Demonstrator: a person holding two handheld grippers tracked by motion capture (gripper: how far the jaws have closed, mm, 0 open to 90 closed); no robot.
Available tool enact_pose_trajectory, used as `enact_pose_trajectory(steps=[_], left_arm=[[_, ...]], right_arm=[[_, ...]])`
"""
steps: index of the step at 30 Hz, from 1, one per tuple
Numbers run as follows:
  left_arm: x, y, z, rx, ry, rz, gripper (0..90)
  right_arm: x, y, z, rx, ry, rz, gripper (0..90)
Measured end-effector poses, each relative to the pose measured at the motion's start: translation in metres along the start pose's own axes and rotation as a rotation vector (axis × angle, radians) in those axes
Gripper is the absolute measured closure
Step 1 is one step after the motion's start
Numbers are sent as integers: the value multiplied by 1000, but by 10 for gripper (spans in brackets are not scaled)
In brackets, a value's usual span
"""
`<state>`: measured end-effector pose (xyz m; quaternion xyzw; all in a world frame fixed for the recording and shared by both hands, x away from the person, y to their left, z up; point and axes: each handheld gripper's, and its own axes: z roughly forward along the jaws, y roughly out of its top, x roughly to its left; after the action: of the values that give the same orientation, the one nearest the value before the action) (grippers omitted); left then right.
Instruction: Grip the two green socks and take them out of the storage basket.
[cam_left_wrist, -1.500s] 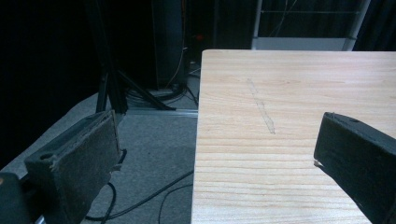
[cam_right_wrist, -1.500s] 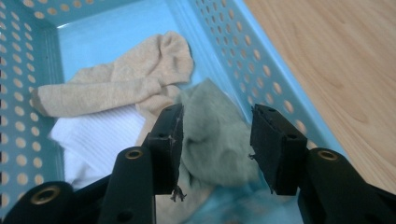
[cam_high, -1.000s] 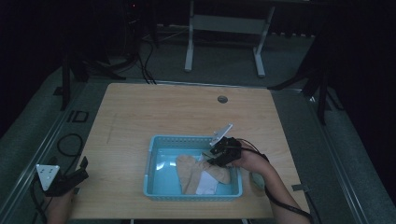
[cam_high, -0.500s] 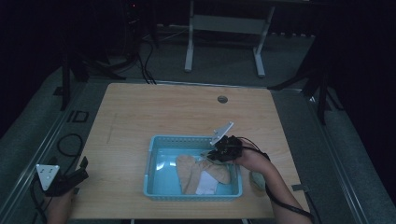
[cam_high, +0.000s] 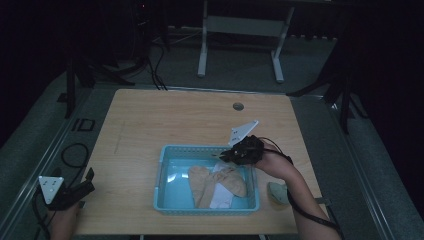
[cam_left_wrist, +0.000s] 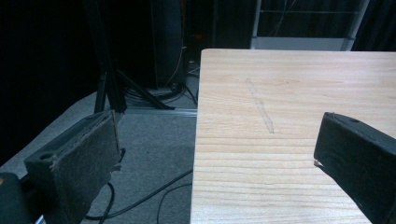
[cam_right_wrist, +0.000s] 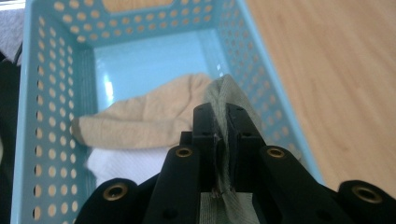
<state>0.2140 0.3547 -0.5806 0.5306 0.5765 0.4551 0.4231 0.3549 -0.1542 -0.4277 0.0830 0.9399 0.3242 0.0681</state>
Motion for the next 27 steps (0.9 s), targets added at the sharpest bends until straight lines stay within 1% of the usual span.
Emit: enact_pose_trajectory(steps=[2,4,6,8,12,16,17,21,22,24,25,26,27], left_arm=[[0,0,0,1,0,1,4],[0,0,0,1,-4,-3,4],[2,0,0,3,-5,-16,4],[2,0,0,1,-7,-25,4],[2,0,0,5,-8,-14,4],[2,0,0,5,-8,-16,4],[2,0,0,5,-7,-16,4],[1,0,0,5,-4,-12,4],[1,0,0,5,-5,-12,4],[1,0,0,5,-5,-13,4],[1,0,0,5,-5,-13,4],[1,0,0,5,-5,-12,4],[1,0,0,5,-5,-12,4]], right_arm=[[-1,1,-2,-4,7,-2,836],[-3,3,-8,-13,-4,1,836],[-5,4,-12,-22,-12,5,836],[-7,4,-15,-30,-6,9,835],[-10,2,-24,-40,-25,15,835],[-12,-1,-33,-44,-38,17,835],[-13,-1,-36,-44,-47,15,836],[-16,-6,-48,-53,-71,31,836],[-18,-8,-51,-55,-70,31,836],[-20,-12,-56,-54,-87,41,835],[-20,-12,-56,-54,-87,41,835],[-21,-14,-59,-52,-88,42,835],[-23,-20,-65,-49,-103,56,835]])
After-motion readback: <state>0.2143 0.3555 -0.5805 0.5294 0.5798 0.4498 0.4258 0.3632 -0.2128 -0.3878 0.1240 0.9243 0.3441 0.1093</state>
